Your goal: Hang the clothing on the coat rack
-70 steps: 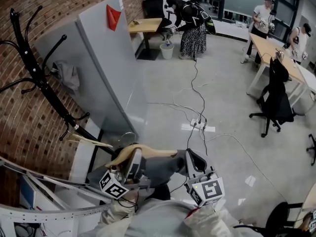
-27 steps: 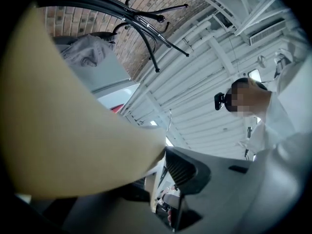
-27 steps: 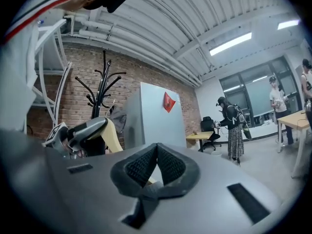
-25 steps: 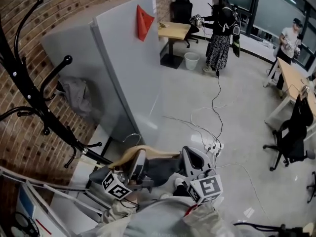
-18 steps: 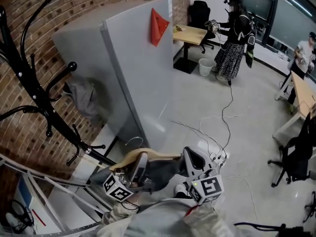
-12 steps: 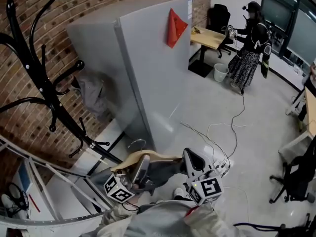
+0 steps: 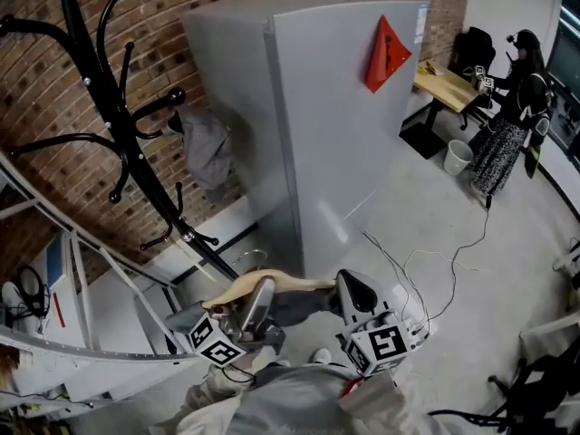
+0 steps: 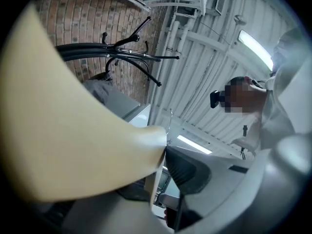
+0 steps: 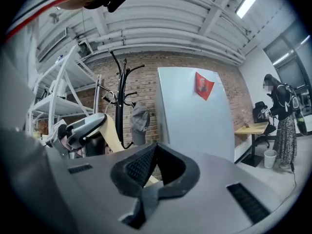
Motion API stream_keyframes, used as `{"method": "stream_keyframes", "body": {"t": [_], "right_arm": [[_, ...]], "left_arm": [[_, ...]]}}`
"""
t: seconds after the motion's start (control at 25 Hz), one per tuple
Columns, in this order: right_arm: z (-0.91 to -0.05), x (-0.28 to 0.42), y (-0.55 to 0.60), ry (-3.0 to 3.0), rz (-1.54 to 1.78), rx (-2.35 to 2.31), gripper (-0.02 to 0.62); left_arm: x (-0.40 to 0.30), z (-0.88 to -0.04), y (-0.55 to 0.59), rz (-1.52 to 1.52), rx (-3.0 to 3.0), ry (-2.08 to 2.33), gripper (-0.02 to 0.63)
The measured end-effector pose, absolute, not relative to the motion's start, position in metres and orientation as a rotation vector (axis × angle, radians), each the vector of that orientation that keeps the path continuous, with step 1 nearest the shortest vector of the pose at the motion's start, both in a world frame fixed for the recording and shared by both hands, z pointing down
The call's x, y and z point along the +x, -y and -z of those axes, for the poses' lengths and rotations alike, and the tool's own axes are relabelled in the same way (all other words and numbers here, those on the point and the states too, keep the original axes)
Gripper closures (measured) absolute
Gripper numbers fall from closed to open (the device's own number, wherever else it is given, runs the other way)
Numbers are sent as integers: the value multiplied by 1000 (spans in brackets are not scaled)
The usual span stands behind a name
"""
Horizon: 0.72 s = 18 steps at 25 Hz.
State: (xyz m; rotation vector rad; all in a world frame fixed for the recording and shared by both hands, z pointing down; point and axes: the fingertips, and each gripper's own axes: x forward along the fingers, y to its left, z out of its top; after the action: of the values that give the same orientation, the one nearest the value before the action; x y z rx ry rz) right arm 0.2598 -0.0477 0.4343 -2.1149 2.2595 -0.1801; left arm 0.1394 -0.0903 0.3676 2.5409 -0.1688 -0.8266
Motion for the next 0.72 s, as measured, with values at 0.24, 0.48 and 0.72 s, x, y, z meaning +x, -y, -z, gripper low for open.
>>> {"method": "stream_keyframes", "body": {"t": [0.24, 0.48, 0.72], "right_arm": [[-441, 250, 64, -2382, 195, -1959, 571], [-439, 219, 86, -2506, 202, -1799, 571], [-441, 187, 105, -2591, 216, -1682, 571]], "left_arm": [[122, -366, 89, 882, 2557, 334, 505], [90, -367, 98, 912, 2557, 507, 505], [58, -370, 105, 925, 2552, 640, 505]]}}
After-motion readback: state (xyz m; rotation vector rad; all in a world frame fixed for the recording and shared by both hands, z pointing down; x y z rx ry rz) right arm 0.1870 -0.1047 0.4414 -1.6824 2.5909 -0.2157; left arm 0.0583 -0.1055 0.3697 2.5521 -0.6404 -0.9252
